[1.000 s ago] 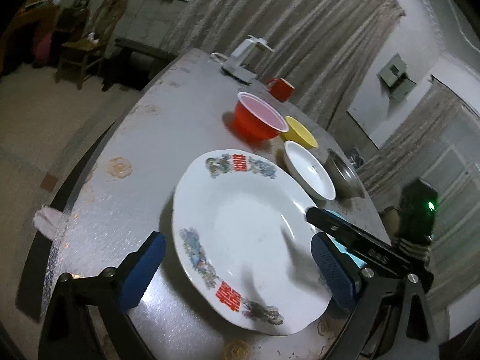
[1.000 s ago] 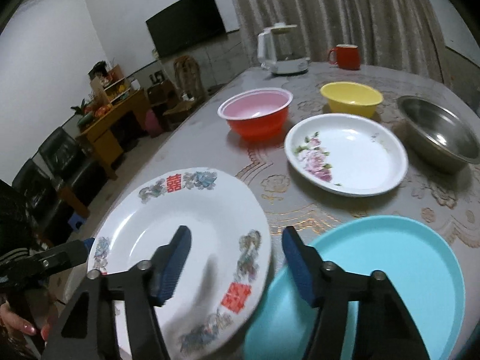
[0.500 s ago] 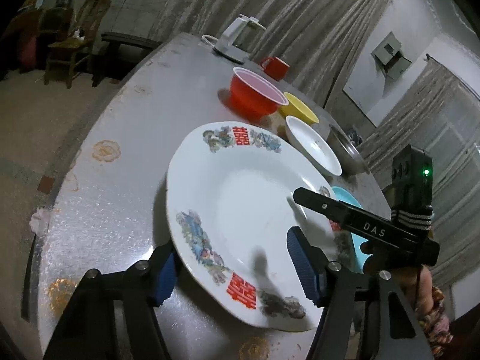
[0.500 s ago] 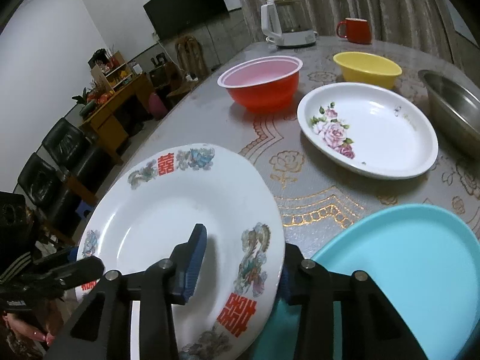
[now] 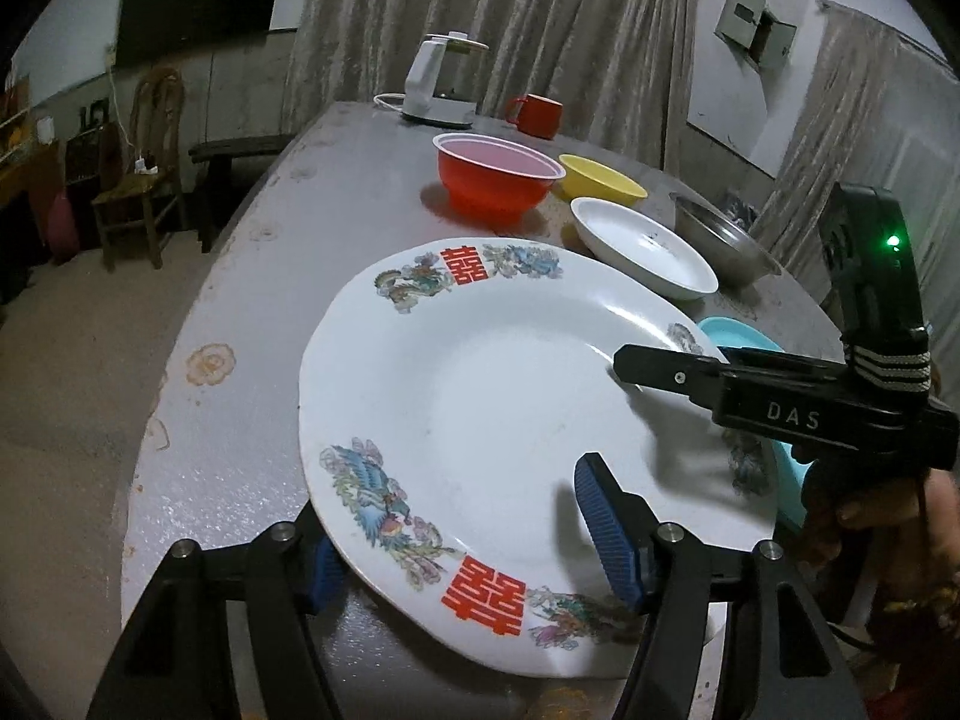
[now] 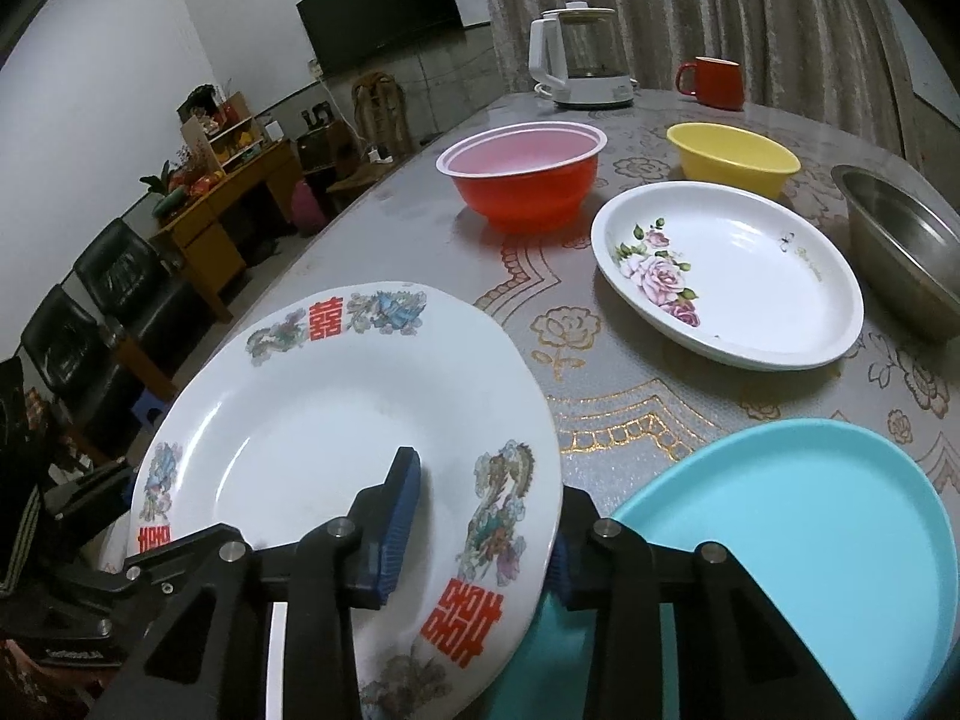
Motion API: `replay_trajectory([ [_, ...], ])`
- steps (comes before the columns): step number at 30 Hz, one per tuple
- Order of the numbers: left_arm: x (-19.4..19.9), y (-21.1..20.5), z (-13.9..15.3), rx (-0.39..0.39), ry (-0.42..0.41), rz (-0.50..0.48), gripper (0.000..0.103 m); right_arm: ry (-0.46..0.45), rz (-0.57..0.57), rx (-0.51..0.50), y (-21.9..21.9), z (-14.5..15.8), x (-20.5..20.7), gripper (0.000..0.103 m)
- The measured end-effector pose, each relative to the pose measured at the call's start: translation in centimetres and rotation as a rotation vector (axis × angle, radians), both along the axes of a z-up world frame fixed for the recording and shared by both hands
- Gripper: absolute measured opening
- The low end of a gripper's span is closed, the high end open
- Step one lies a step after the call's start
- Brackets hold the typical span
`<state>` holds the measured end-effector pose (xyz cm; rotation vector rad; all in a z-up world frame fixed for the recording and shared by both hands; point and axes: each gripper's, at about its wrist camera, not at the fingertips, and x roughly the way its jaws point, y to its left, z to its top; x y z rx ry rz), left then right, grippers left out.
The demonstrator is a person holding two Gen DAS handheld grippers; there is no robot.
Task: Organize plates and bowls
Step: 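Carry the white plate with both grippers and lower it onto the light-blue plate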
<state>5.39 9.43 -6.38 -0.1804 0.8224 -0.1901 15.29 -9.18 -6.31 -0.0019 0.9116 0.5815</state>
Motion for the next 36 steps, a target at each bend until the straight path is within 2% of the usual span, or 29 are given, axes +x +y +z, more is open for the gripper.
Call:
replay_trajectory([
  [6, -0.4, -0.4, 0.3, 0.089, -0.034, -0.008, 0.068, -0.021, 0.033, -0.009, 0.5, 0.3, -1.0, 0.034],
  [9, -0.4, -0.2, 0.5, 0.052, -0.036, -0.007, 0.068, -0.046, 0.043, -0.033, 0.8, 0.5, -1.7, 0.033],
  [15, -0.3, -0.5, 0.2, 0.063, -0.027, 0.003, 0.068, -0.079, 0.058, -0.066, 1.3, 0.7, -3.1, 0.033],
  [27, -1.5, -2.1, 1.5, 0.095, -0.072, -0.029, 0.068, -0.107, 0.028, -0.022, -0.4, 1.5, -4.7, 0.033],
  [36, -2.1, -4.2, 2.5, 0.072, -0.086, -0.083, 0.068, -0.121, -0.016, -0.003, -3.0, 2.8, -6.6, 0.033],
])
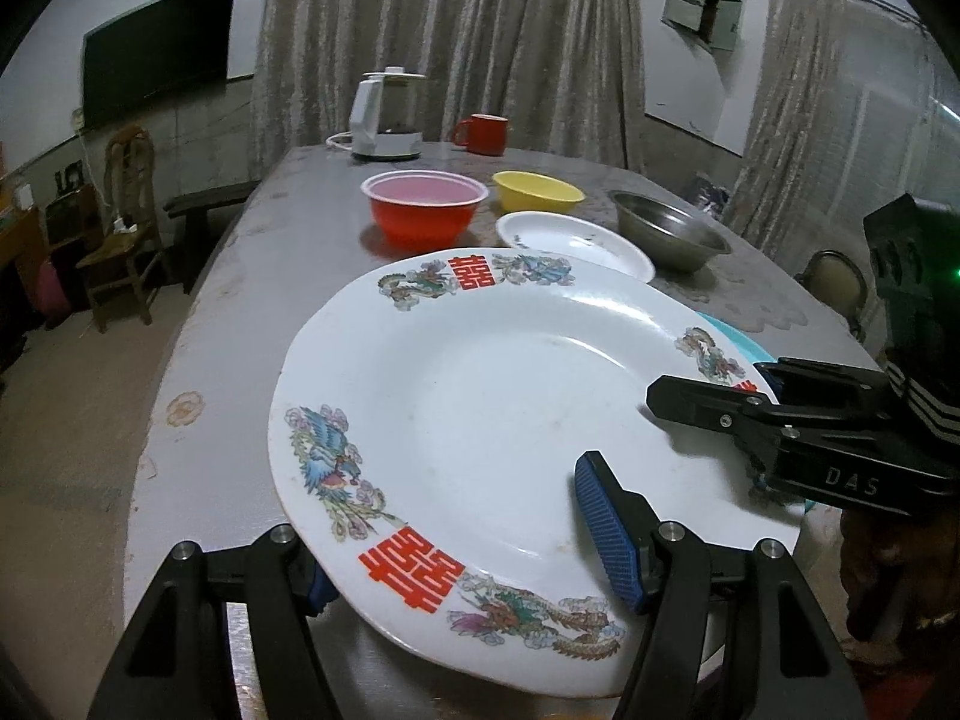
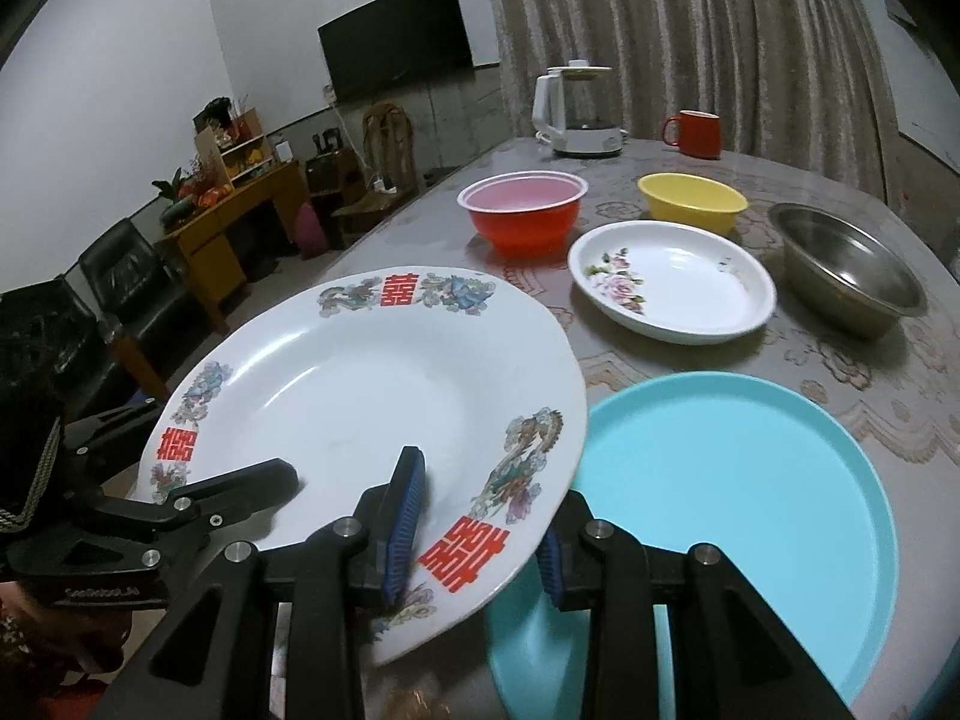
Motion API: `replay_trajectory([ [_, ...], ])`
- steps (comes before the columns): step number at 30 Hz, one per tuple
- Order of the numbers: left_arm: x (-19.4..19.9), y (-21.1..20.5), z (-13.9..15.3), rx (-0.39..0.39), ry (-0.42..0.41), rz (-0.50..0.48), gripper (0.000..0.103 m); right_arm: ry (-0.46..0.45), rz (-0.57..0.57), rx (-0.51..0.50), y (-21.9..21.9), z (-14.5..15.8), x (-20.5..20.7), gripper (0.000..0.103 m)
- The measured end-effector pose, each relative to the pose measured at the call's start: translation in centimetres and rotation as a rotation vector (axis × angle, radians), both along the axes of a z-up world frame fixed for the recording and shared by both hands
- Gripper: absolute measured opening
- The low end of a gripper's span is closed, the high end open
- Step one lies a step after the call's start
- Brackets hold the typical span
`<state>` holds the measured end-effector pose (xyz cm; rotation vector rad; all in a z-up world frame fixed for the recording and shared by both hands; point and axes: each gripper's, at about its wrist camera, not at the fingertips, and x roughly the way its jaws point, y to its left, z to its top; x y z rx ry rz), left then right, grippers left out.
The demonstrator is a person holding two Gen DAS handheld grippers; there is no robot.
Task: Organize plates and bowls
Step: 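Carry the white plate with both grippers and lower it onto the light-blue plate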
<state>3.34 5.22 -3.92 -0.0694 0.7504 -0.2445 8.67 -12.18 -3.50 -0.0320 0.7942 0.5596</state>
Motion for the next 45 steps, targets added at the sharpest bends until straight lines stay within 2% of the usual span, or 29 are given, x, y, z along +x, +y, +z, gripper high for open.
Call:
replay_trajectory([
  [12, -0.4, -4.1, 0.7, 0.006, -0.008, -0.095, 0.069, -0.011, -0.074, 0.03, -4.2, 1.2, -2.5, 0.033],
  [29, 1.3, -11.8, 0.0, 0.02, 0.035, -0.268, 0.069, 0.024, -0.258, 0.043, -11.8, 0.6, -3.9, 0.033],
  [45, 4.0, -14.4, -1.2, 0.032, 0.097, -0.294, 0.069, 0.06, -0.346, 0.026, -14.7, -0.5, -3.2, 0.033],
])
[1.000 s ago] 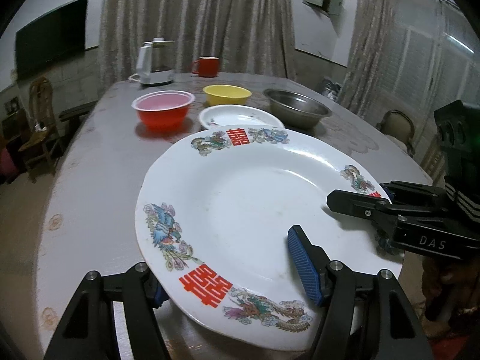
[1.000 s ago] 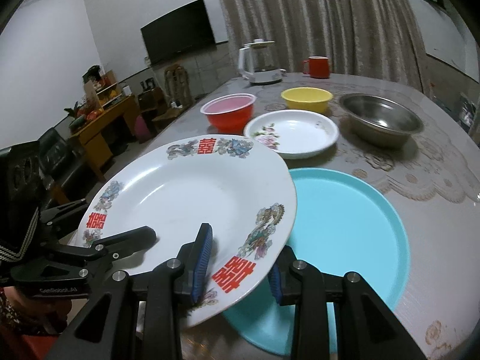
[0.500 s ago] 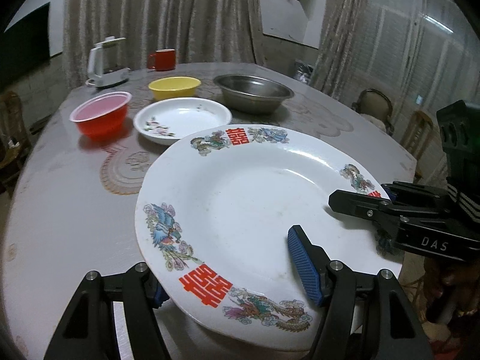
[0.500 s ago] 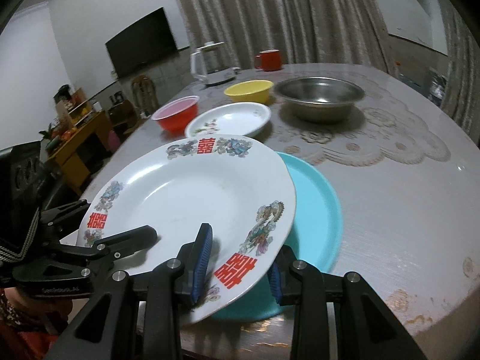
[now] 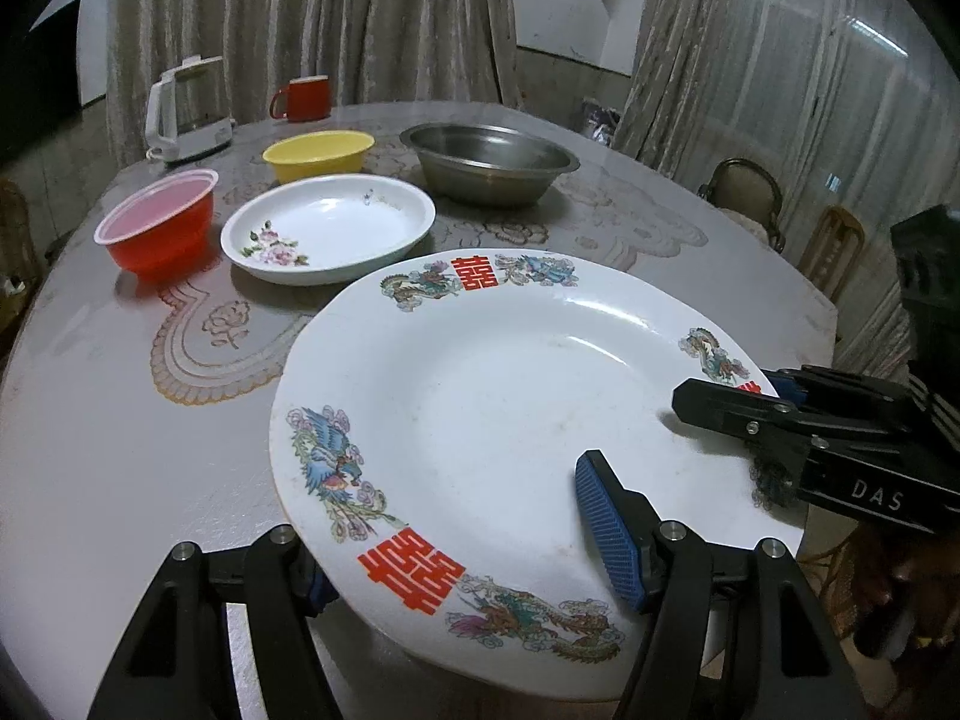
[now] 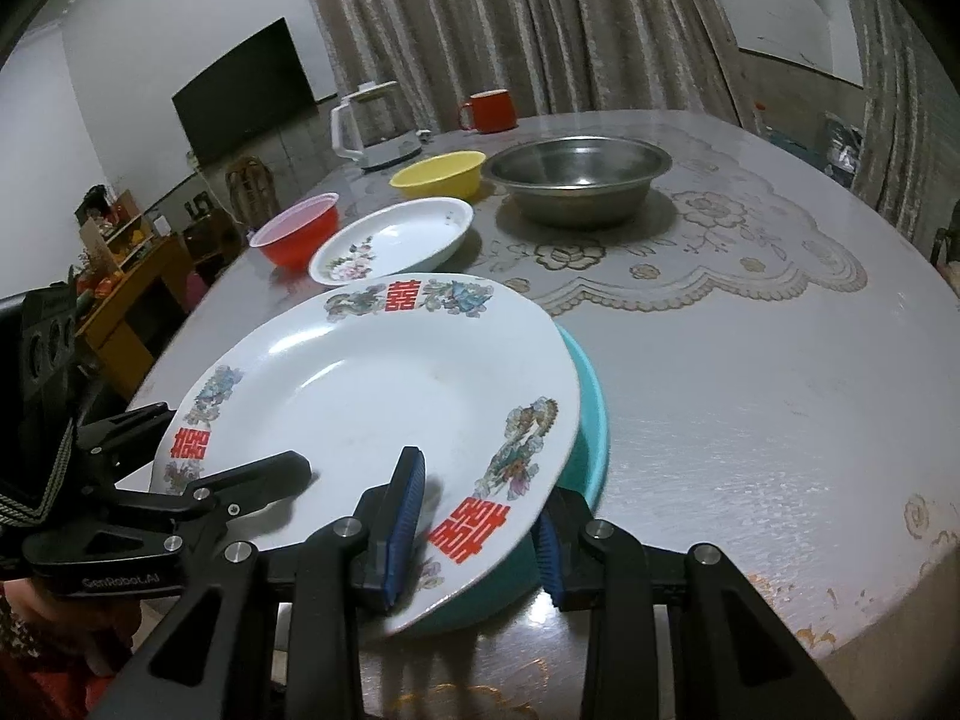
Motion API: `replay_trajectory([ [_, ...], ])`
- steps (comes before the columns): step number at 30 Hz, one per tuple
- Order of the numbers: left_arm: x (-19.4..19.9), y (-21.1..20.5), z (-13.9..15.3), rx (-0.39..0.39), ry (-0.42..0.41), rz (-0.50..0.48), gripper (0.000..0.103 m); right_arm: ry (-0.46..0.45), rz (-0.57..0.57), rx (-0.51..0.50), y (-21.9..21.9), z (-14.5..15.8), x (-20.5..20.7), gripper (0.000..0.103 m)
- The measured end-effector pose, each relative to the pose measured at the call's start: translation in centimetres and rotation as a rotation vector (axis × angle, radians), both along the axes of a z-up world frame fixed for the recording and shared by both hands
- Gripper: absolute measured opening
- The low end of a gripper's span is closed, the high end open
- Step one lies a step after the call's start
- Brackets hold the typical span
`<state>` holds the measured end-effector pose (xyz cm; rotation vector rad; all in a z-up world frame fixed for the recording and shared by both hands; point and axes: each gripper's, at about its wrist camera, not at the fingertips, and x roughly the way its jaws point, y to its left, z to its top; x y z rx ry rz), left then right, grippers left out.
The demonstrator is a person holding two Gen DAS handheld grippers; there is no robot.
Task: Organize plates and bowls
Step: 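Carry the white plate with both grippers and lower it onto the light-blue plate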
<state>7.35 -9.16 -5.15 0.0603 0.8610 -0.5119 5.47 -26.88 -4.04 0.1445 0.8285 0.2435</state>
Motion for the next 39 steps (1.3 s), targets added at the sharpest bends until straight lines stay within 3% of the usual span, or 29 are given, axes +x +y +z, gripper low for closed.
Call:
replay_trajectory([
  [8, 0.2, -1.0, -0.8, 0.021, 0.018, -0.026, 0.076, 0.012, -0.041, -0.01, -0.9, -0.3, 0.4, 0.033],
  [10, -0.2, -1.3, -0.8, 0.052, 0.002, -0.034, 0.077, 0.022, -0.053, -0.009, -1.2, -0.5, 0.6, 0.033],
  [28, -1.8, -0.4, 0.1, 0.065, 0.005, -0.027, 0.077, 0.011, -0.022, -0.088, -0.7, -0.2, -0.5, 0.033],
  [39, -2.4, 0.0, 0.5, 0.078, -0.003, -0.016, 0.079, 0.031, -0.029, -0.056, -0.7, 0.0, -1.1, 0.036],
])
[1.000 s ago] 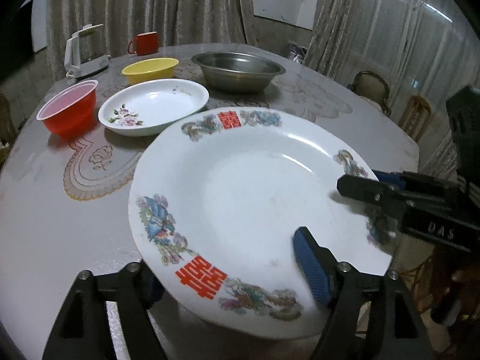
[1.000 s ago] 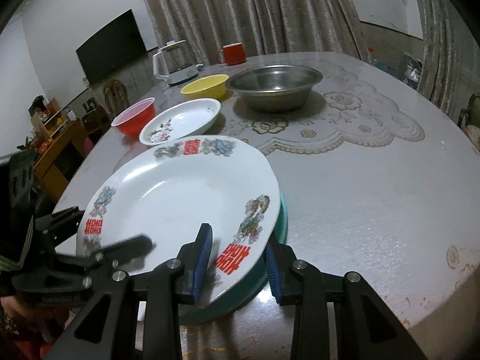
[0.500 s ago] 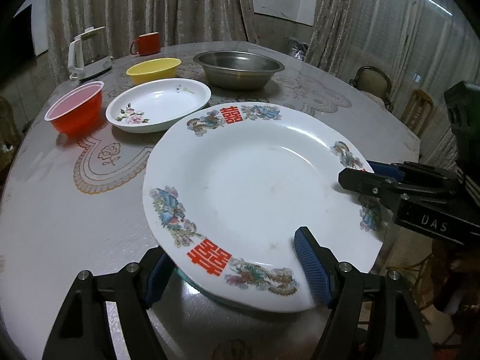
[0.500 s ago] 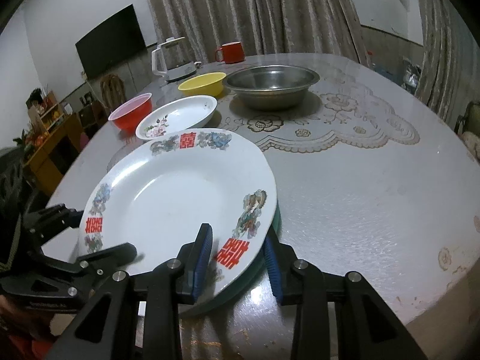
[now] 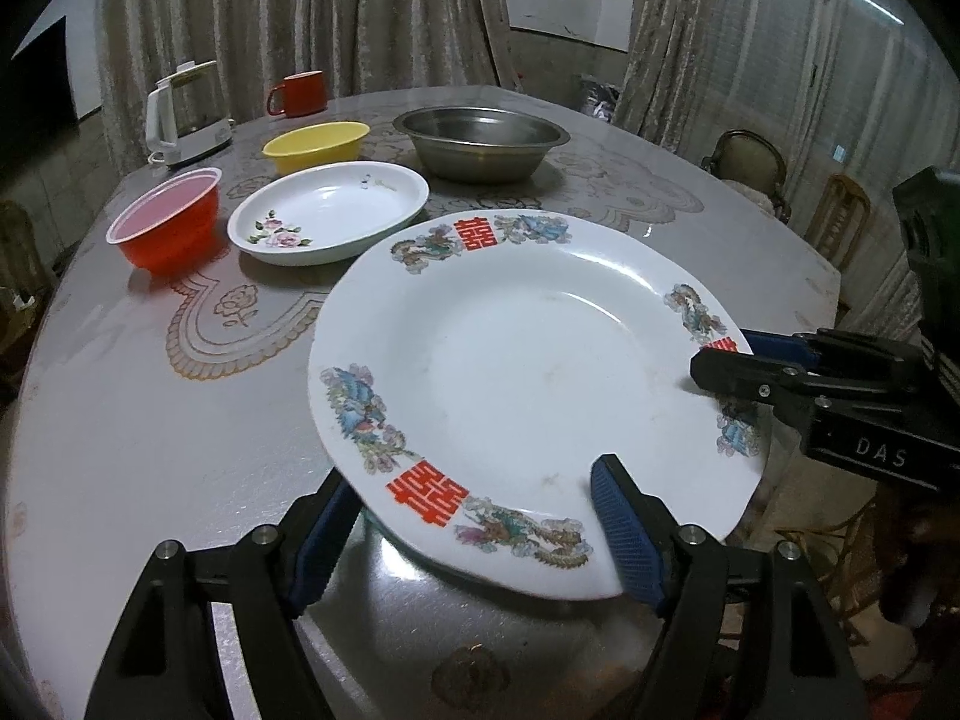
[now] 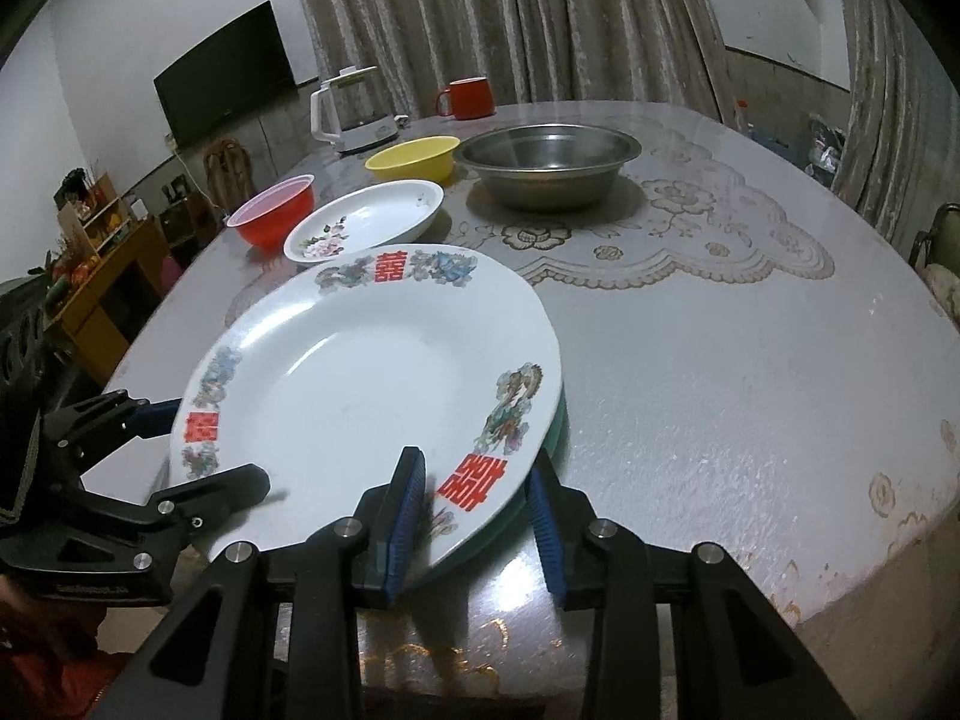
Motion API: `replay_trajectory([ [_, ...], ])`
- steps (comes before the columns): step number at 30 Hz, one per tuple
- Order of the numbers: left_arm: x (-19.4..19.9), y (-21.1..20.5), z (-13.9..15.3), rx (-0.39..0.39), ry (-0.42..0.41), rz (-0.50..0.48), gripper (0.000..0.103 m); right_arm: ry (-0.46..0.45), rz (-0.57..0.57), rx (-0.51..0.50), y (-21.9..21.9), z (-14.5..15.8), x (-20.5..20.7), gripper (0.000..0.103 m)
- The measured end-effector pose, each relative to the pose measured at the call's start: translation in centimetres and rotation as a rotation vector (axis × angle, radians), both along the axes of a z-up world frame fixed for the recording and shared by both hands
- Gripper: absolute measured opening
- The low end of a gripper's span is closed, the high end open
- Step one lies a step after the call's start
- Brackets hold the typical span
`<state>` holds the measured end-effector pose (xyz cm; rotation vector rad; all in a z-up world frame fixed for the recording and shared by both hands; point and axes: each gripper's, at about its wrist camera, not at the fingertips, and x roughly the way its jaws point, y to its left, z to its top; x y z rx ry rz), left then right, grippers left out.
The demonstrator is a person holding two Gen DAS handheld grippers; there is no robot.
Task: Organize plates and bowls
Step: 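Carry the white plate with both grippers and lower it onto the light-blue plate, then grip the white plate and blue plate together and lift the stack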
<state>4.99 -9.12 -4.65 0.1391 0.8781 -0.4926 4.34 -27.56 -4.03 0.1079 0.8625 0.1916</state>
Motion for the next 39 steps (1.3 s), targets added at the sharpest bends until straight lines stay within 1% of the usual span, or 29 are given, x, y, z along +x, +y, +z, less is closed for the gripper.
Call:
replay_trajectory([
  [2, -0.3, 0.1, 0.2, 0.014, -0.011, 0.004, 0.08, 0.005, -0.004, 0.007, 0.0, 0.0, 0.0, 0.036],
  [6, -0.7, 0.3, 0.5, 0.027, -0.029, 0.016, 0.09, 0.005, -0.014, 0.002, 0.0, 0.2, -0.2, 0.037],
  [7, -0.9, 0.4, 0.6, 0.032, -0.034, 0.02, 0.091, 0.004, -0.016, 0.001, 0.0, 0.3, -0.2, 0.037],
  [17, -1.7, 2.2, 1.2, 0.03, -0.041, 0.075, 0.093, -0.017, -0.041, -0.009, 0.1, 1.2, -1.3, 0.038],
  [23, -2.1, 3.7, 1.8, 0.006, -0.043, 0.116, 0.095, -0.02, -0.06, 0.016, -0.1, 1.7, -1.9, 0.038],
  [32, -2.1, 5.0, 2.3, -0.001, -0.046, 0.161, 0.095, -0.043, -0.05, -0.001, 0.8, 2.9, -1.8, 0.039],
  [39, -1.0, 5.5, 2.6, 0.009, -0.024, 0.186, 0.096, -0.045, -0.027, -0.005, 1.2, 3.8, -1.0, 0.039],
])
